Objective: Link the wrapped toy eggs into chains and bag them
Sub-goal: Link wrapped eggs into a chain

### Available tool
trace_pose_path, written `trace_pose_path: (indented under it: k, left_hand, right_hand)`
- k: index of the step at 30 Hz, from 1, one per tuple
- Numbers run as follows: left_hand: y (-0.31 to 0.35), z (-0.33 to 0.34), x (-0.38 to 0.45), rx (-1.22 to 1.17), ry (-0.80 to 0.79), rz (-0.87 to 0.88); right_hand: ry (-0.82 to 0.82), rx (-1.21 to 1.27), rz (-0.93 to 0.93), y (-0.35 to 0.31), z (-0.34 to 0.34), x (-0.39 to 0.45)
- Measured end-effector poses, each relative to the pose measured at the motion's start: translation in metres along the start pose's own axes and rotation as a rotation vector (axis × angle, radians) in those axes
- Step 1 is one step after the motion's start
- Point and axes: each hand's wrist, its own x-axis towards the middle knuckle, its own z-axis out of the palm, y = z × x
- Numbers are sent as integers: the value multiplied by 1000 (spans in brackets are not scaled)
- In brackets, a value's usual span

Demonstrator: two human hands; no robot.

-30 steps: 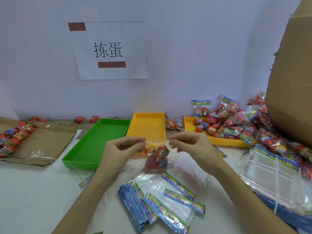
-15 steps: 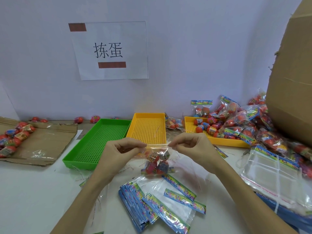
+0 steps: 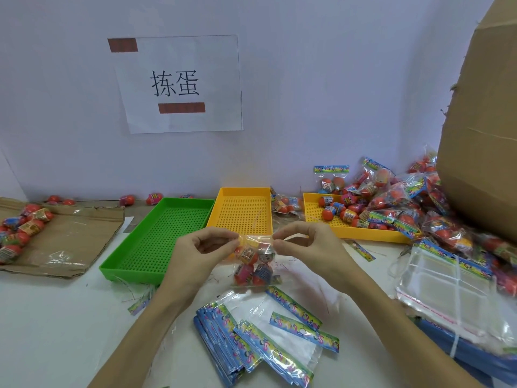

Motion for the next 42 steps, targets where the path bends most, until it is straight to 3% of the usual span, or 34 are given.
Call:
trace_pose_path:
  k: [5, 9, 13, 16, 21, 26, 28, 33, 39, 42]
  left_hand:
    - [2, 3, 0, 26, 2, -17]
    - [8, 4, -3, 199, -68, 70]
    - [15, 12, -8, 206, -134, 86]
    - [14, 22, -12, 150, -161, 32]
    - [13, 24, -9, -164, 46, -74]
    - [16, 25, -7, -424, 67, -116]
    - [16, 26, -9, -387, 55, -124]
    - [13, 20, -10, -33, -3, -55]
    - [12, 22, -8, -125, 55, -135]
    - [14, 18, -8, -100, -27, -165]
  right_hand:
    - [99, 66, -11, 1, 9, 0]
    - [47, 85, -78, -7, 11, -2]
    - [-13, 134, -147, -16, 15, -5]
    - [-45, 144, -189, -20, 18, -8]
    - [61, 71, -92, -22, 11, -4]
    - [17, -34, -103, -16, 9, -5]
    - [50, -25, -120, -14, 10, -5]
    - [49, -184, -121, -15, 8, -3]
    - [38, -267, -176, -18, 7, -4]
    - [32, -289, -212, -19, 4, -4]
